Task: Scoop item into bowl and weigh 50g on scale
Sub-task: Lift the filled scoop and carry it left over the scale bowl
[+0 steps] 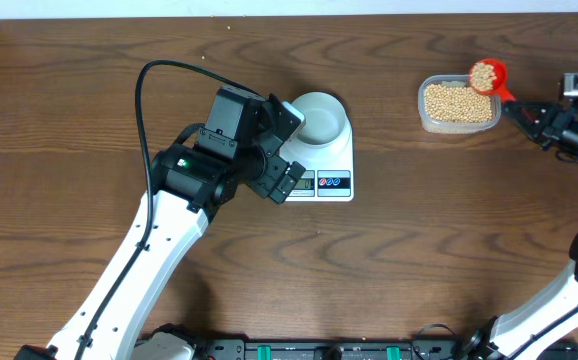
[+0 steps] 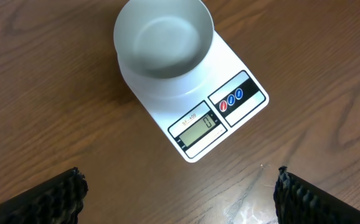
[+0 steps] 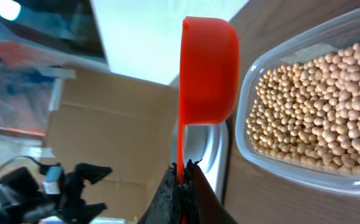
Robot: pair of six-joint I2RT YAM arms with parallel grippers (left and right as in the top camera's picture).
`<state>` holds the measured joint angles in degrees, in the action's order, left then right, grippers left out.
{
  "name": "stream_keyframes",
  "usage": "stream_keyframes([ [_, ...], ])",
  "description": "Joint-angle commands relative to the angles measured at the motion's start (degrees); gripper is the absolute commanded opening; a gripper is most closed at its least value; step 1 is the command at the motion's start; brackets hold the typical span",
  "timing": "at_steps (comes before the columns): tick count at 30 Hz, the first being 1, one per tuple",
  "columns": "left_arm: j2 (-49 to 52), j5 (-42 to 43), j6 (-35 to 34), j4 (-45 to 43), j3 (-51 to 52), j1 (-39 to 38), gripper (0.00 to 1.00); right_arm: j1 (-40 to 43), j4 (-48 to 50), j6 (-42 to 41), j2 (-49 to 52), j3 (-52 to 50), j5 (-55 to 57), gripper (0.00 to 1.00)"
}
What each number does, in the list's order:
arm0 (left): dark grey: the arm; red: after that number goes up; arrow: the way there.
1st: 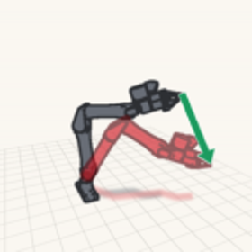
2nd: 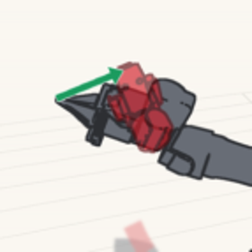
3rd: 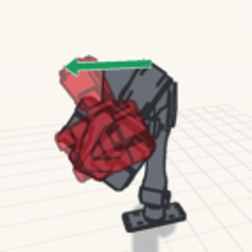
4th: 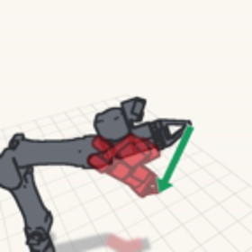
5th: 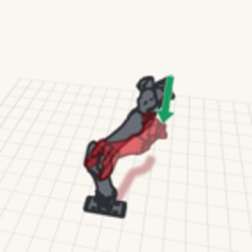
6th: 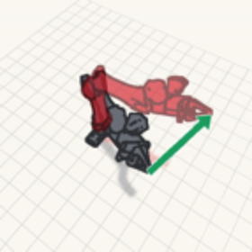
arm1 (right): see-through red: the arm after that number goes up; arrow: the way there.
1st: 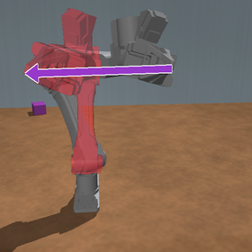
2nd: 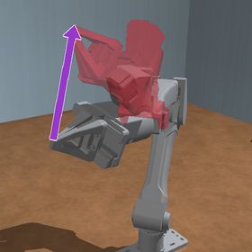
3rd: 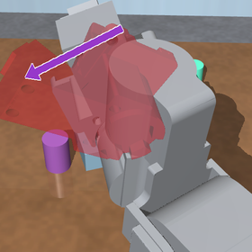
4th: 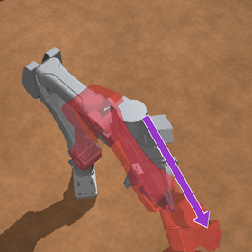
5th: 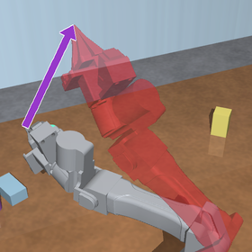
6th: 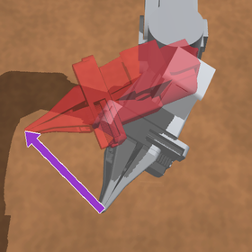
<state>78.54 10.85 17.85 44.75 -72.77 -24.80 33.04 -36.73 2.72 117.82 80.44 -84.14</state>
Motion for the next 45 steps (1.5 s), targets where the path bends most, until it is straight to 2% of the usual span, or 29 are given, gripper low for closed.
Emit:
stream_keyframes([
  [1, 0.13, 0.66, -0.09, 0.02, -0.2, 0.2, 0.98, 2.25, 0.11, -2.08, 0.26, -0.31, -4.72, 0.01],
  [10, 0.13, 0.66, -0.09, 0.02, -0.2, 0.2, 0.98, 1.14, 0.09, -3.56, 0.26, -0.31, -4.5, 0.01],
  [26, 0.13, 0.66, -0.09, 0.02, -0.2, 0.2, 0.98, -11.26, 0.5, -5.07, 0.26, -0.2, -2.19, 0.01],
  [45, 0.13, 0.66, -0.11, 0.02, -0.2, 0.2, 0.98, -28.5, 20.98, -27.87, 0.13, 0.52, 3.52, 0.01],
])
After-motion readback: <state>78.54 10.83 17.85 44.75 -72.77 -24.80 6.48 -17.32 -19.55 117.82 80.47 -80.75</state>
